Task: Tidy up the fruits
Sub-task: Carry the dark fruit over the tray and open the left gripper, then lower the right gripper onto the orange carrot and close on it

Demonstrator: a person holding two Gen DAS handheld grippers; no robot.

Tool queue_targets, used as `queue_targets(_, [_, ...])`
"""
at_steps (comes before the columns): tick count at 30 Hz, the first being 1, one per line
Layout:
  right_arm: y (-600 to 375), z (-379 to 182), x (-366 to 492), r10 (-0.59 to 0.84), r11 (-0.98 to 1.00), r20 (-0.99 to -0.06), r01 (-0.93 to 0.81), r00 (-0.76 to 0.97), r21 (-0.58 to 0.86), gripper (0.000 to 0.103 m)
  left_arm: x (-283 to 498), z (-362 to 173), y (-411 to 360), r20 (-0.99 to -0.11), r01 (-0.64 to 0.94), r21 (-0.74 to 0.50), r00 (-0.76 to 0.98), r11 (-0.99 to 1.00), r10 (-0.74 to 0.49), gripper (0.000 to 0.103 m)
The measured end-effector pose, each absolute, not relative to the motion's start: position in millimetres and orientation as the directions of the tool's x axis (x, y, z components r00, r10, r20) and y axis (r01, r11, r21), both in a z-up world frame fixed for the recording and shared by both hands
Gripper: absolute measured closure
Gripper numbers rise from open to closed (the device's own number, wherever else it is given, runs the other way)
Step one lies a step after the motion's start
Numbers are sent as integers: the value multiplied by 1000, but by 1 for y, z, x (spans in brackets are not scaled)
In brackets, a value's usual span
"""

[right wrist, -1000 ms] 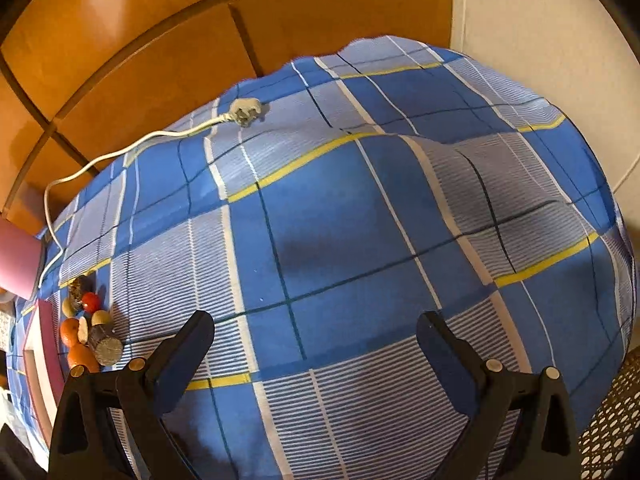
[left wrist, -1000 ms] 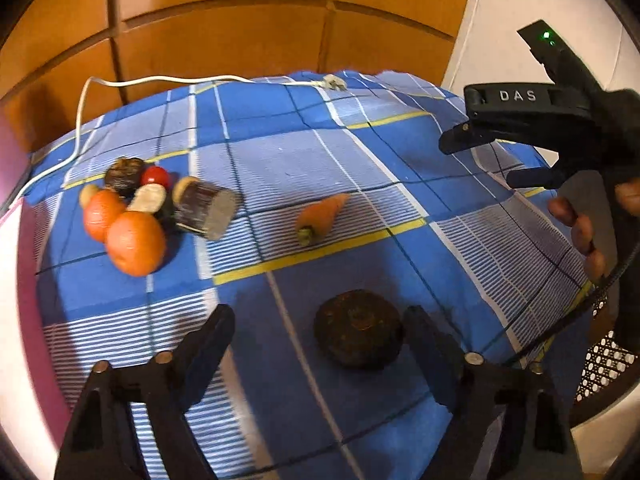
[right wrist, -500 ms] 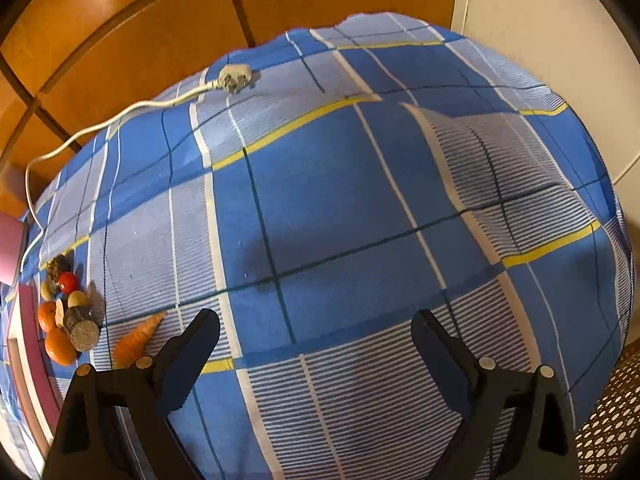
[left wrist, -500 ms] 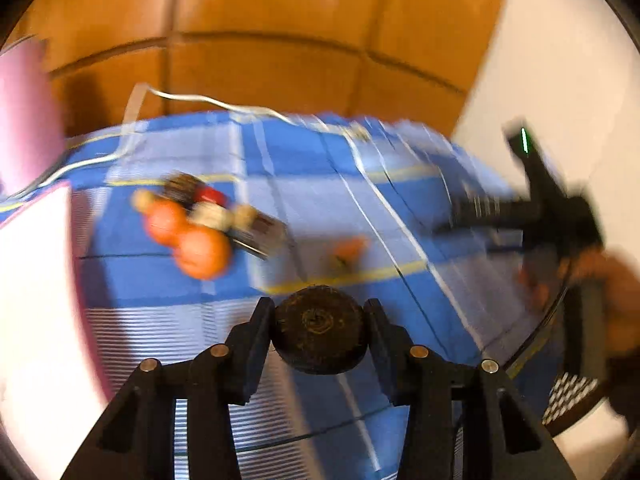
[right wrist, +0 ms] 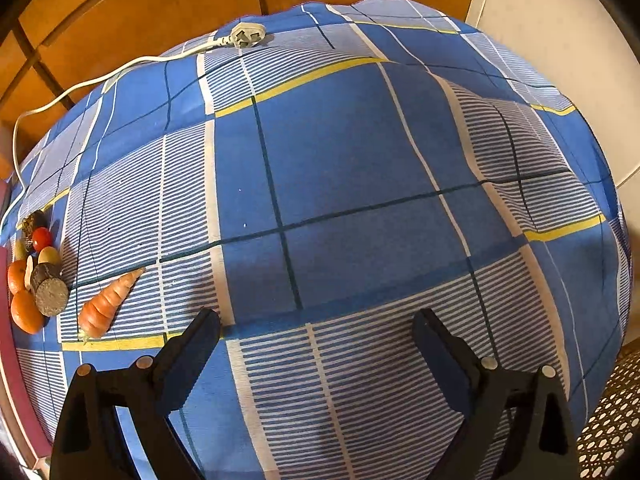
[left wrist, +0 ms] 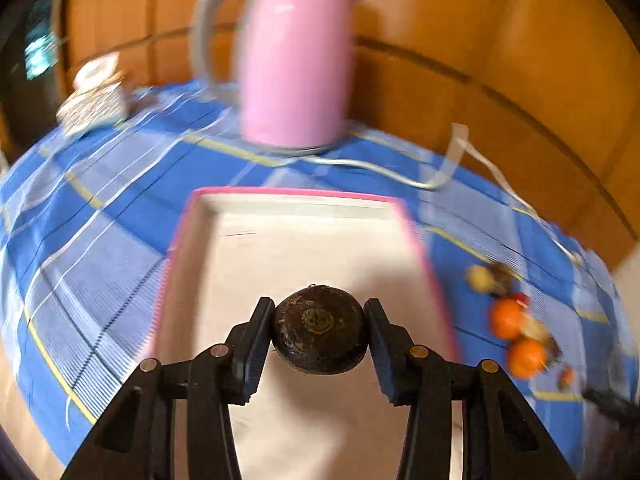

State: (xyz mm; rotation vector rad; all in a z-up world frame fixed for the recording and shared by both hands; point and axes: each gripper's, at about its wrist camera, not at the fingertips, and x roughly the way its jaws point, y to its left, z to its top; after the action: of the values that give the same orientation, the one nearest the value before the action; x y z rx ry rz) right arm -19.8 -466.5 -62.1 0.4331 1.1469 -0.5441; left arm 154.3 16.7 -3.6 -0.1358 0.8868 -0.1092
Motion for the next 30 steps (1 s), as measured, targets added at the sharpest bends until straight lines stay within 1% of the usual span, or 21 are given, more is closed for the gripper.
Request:
queue_targets(2, [-468,-63,-20,-180,790,-934,611,307,49,4,160,-8,25,-764,11,-133,635,991,-109,57])
queue_targets(3, [-468,-63,-20,-184,790,-934,611,306,45,4,161,-9,27,-763,15,-128,637,992,-108,56])
queue_targets(5, [-469,-64,-21,-185,788,-934,614,306,45,3,159,-10,28,-761,23,-135,638,991,-118,48])
queue_targets(6, [-468,-64,-19,-185,787,-934,615,305,45,3,156,-9,28,-755,22,-137,644,990,-119,41])
queue_targets(7, [-466,-65,-16,-187,786,-934,616,304,43,3,151,-5,27,-742,20,-133,661,991,-113,38])
queue_targets(11, [-459,-67,-17,-202,791,-930,612,306,30,4,129,9,20,-704,29,-134,700,991,-116,38])
queue_targets(12, [-457,-67,-18,-202,787,-929,616,310,34,6,120,13,19,-693,27,-130,712,991,-110,38])
queue_targets(13, [-452,-65,-17,-203,786,-927,618,317,39,13,111,16,18,-683,26,-134,722,991,-112,37])
queue_targets(14, [-452,-61,-17,-203,786,-920,616,336,52,18,105,19,19,-677,26,-139,728,990,-114,36])
queue_targets(15, [-450,-57,-19,-184,791,-909,605,373,88,27,96,21,20,-669,24,-143,734,989,-115,33])
queue_targets(16, [-449,-53,-20,-153,797,-901,589,406,130,32,89,22,20,-663,26,-145,739,989,-116,32])
queue_targets(18, [-441,-51,-16,-46,816,-882,527,469,238,36,75,23,20,-657,32,-141,745,990,-117,32])
queue_targets(20, [-429,-49,-12,6,840,-870,470,492,272,42,63,23,20,-658,30,-134,745,991,-111,32])
queue_targets(22, [-420,-47,-9,41,856,-862,427,506,291,49,53,21,22,-660,27,-131,744,991,-107,32])
queue_targets(24, [-413,-43,-6,76,864,-850,391,521,317,51,43,19,27,-662,6,-133,744,991,-93,31])
queue_targets(26, [-409,-41,-5,92,868,-842,372,532,330,56,35,18,35,-660,-27,-144,747,989,-76,27])
queue_targets(27, [-406,-39,-5,103,869,-835,360,540,340,58,31,17,40,-659,-53,-155,749,987,-63,24])
queue_targets(29, [-403,-37,-5,118,861,-825,357,553,363,61,25,16,49,-660,-90,-173,750,981,-48,23])
queue_targets(30, [-401,-37,-4,124,857,-823,358,555,370,64,23,15,52,-660,-105,-178,750,978,-40,23])
